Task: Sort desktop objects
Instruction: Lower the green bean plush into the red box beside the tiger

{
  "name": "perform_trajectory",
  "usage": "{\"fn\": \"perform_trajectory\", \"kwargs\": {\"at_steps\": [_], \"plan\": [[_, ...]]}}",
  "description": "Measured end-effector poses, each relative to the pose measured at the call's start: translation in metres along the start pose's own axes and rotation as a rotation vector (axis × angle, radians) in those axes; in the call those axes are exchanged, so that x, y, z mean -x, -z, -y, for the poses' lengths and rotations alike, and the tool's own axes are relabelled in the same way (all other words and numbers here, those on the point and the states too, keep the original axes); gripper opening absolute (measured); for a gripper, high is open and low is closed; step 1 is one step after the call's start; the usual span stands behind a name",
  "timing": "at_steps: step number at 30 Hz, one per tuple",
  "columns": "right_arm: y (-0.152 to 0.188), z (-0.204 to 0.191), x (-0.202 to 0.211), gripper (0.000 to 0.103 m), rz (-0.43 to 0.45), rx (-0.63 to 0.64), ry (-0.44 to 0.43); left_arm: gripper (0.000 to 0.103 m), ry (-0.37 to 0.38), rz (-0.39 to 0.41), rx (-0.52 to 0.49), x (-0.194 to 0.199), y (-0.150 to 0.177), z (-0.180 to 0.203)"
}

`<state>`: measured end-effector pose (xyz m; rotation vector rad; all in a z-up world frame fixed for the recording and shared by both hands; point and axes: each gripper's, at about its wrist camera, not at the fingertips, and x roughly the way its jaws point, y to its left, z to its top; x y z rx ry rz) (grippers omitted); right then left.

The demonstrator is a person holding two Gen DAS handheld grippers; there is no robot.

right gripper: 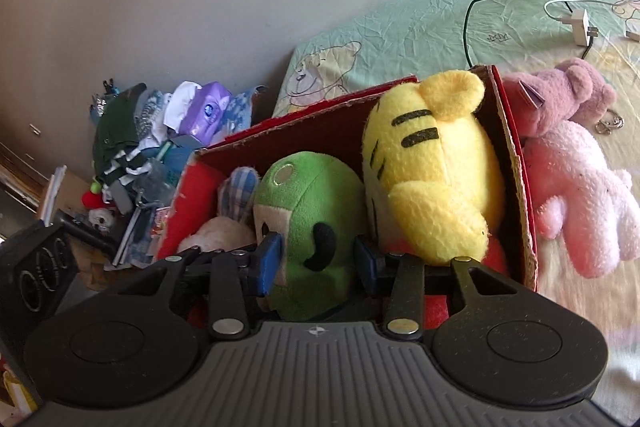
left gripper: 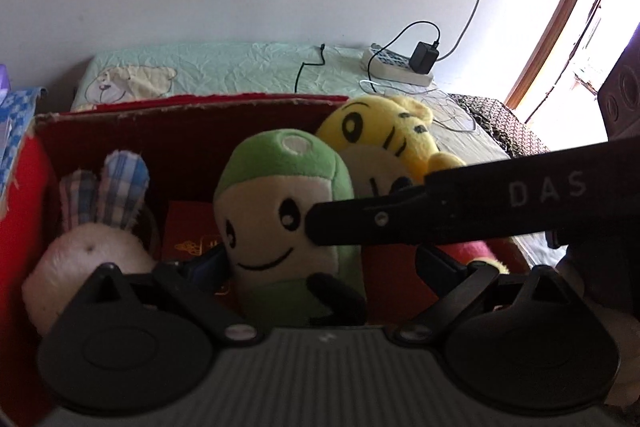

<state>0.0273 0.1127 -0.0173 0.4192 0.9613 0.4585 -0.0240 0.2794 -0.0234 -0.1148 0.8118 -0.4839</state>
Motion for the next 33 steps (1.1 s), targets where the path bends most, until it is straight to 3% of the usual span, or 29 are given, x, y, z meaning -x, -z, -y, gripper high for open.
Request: {"fn": "perform_trajectory", "kwargs": {"at_steps": [7,14,28,33], "plan": [[0.002,0.010,0.003,0.038,-0.039,-0.013,0.002,0.099,-0.006,0.000,-0.032,0.007,0.007,0.008],[0.007,0.019,0.008,0.036,-0.005,-0.059,-0.015,0.099,-0.021,-0.007,-0.049,0.003,0.007,0.016],[0.000,0.006,0.012,0.041,0.105,-0.016,-0.082,0.100,-0.049,-0.039,-0.049,-0.003,0.015,0.019],[-0.003,0.004,0.000,0.038,0.093,0.004,-0.046,0.100,-0.051,-0.049,-0.069,-0.004,0.019,0.018]]}}
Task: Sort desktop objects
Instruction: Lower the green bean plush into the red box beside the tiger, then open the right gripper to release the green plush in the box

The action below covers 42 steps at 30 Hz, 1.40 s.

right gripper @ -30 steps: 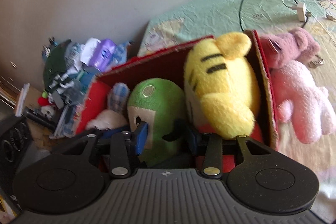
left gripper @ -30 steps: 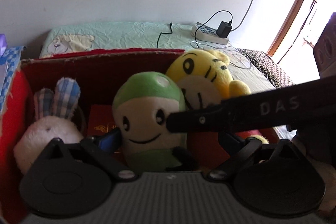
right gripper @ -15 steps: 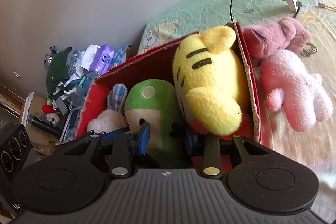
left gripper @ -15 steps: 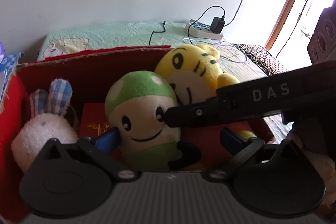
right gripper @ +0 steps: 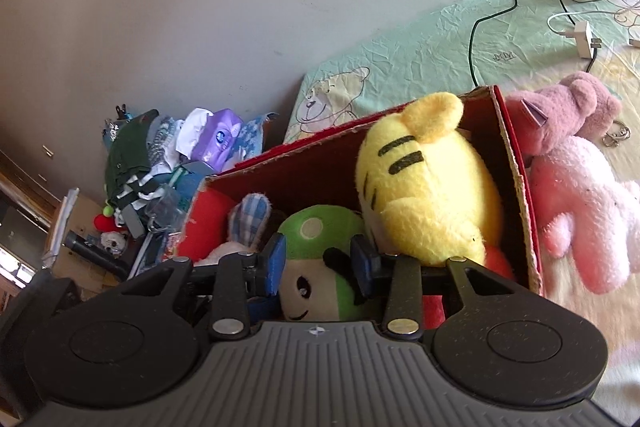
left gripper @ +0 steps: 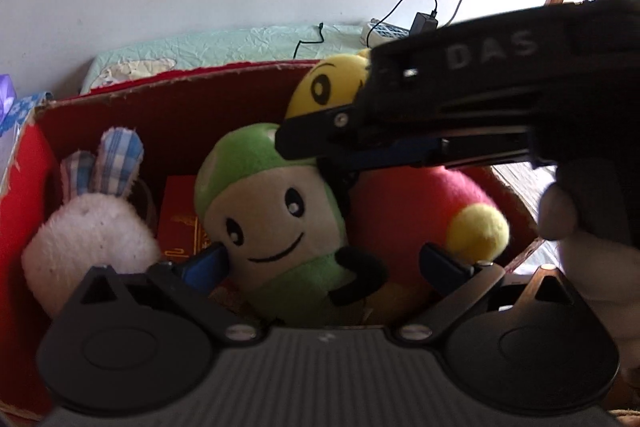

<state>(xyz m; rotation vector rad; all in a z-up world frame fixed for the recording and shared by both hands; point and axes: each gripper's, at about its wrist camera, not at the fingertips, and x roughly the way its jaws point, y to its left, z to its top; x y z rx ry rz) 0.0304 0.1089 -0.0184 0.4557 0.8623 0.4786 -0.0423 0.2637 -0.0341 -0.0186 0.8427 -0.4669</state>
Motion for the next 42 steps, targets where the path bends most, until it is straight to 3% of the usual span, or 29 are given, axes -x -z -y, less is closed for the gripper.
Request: {"fn": "perform_trajectory", "kwargs": {"at_steps": [4,11,17,27,42], "plan": [[0.005,-0.006,-0.006,0.030,-0.034,0.077,0.068,0.100,0.015,-0.014,0.019,-0.001,-0.001,-0.007],[0.008,0.010,-0.007,0.032,-0.027,0.018,0.023,0.100,0.043,-0.018,0.049,0.007,-0.001,-0.020],[0.019,0.010,-0.005,0.033,0.020,0.021,0.003,0.100,0.001,-0.024,0.073,0.007,-0.008,-0.028],[0.027,0.006,-0.006,0.036,0.093,0.079,0.018,0.102,-0.078,-0.079,0.015,-0.008,-0.010,-0.018],[0.027,0.006,-0.010,0.037,0.104,0.094,0.021,0.102,-0.103,-0.100,0.050,-0.012,-0.007,-0.016]]}}
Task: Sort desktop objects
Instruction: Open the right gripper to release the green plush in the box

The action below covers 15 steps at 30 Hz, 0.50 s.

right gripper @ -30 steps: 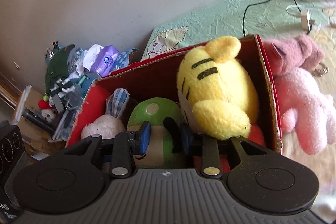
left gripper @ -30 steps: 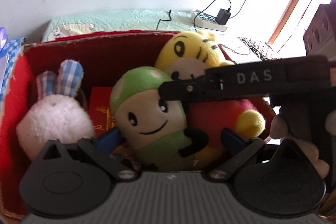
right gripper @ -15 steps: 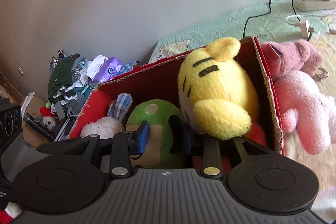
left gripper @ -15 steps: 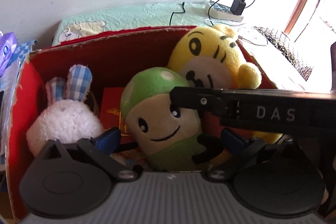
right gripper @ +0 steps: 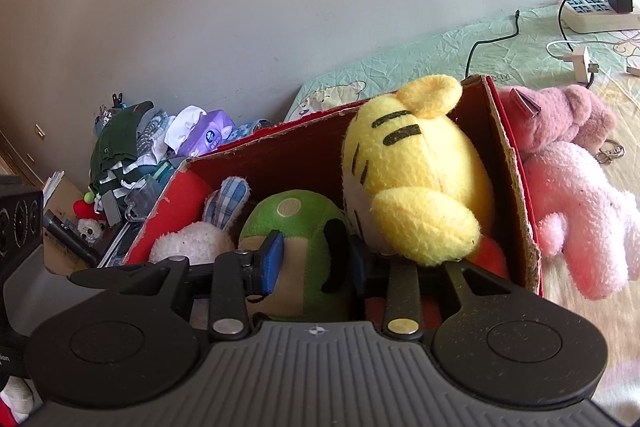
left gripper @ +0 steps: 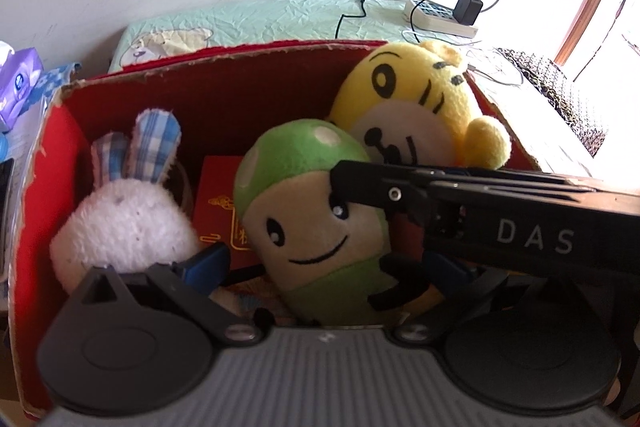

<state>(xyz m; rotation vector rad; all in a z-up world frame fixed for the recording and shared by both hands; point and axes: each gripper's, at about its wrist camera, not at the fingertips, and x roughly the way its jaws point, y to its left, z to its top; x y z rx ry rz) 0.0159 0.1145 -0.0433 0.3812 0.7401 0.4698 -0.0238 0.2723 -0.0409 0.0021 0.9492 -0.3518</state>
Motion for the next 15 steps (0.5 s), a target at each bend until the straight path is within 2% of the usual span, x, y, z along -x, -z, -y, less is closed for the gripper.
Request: {"fn": "perform_trajectory", "kwargs": {"at_steps": [15], "plan": [[0.0048,-0.0054,0.0021,0.040,0.007,0.024,0.011,0.103,0.028,-0.044,0.087,-0.0077,0.0013,-0.0040]]}}
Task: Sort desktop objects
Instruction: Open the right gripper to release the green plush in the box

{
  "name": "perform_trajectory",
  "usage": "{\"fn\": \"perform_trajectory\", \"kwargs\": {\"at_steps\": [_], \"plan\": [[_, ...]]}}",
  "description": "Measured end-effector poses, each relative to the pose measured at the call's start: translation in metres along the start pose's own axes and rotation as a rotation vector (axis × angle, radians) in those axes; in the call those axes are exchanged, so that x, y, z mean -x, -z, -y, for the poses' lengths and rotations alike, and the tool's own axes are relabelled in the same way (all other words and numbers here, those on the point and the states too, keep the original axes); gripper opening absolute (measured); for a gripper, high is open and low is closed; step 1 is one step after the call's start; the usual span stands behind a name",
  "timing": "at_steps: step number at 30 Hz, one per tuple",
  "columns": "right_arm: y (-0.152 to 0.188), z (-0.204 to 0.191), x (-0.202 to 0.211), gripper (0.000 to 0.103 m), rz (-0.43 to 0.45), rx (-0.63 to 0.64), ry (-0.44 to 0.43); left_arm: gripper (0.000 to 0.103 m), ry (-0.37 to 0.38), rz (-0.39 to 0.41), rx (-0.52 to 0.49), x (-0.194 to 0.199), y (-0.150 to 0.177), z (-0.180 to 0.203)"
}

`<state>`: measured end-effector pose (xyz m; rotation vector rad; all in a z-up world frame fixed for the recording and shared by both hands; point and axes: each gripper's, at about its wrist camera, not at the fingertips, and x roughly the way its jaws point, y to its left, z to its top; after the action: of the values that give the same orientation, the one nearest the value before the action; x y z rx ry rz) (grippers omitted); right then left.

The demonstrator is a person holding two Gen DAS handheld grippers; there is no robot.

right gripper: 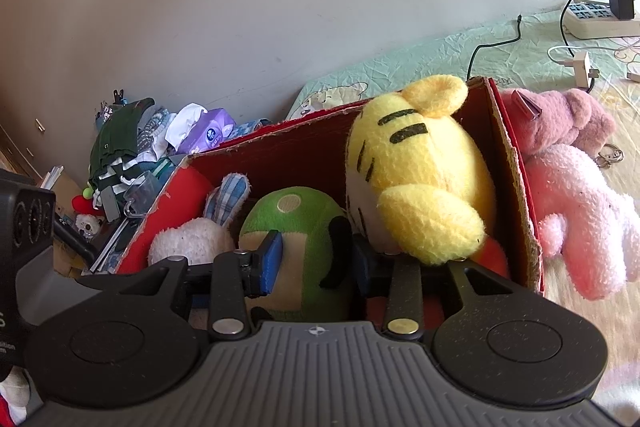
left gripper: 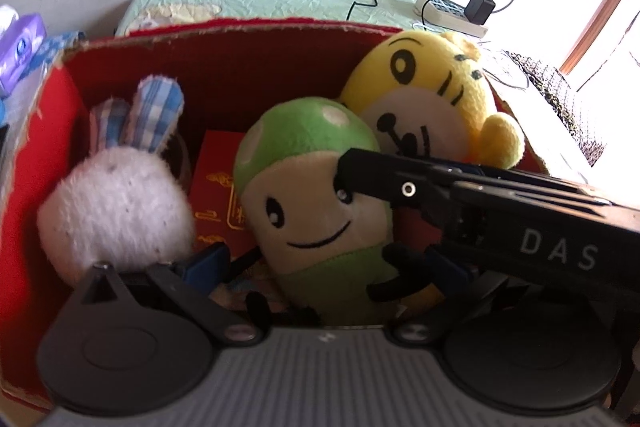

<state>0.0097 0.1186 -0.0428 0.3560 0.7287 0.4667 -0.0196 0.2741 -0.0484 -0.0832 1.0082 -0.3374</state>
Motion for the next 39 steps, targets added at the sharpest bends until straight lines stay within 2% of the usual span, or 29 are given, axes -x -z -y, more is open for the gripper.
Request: {"fn": "perform_trajectory", "kwargs": {"at_steps": [4,13,22,30,33,39], "plan": [[0.000,-0.002,0.000,0.041,0.001,0.007,0.006,0.103,0.030,-0.015,0.043,-0.003,0.003,-0.004],[0.002,-0.003,0.004,0.041,-0.002,0.020,0.018,0.103,0.020,-0.004,0.044,-0.002,0.005,-0.003],[0.004,-0.006,0.004,0.041,0.001,0.044,0.027,0.103,0.001,0.030,0.028,0.002,0.006,-0.003],[0.008,-0.012,0.008,0.045,-0.011,0.027,0.043,0.102,-0.032,0.091,0.023,0.008,0.009,-0.003],[0.011,-0.010,0.019,0.047,0.008,0.001,0.019,0.102,-0.039,0.112,0.042,0.016,0.012,-0.003],[0.020,-0.003,0.050,0.047,0.061,-0.042,-0.061,0.102,-0.084,0.170,0.006,0.046,0.018,0.005]]}}
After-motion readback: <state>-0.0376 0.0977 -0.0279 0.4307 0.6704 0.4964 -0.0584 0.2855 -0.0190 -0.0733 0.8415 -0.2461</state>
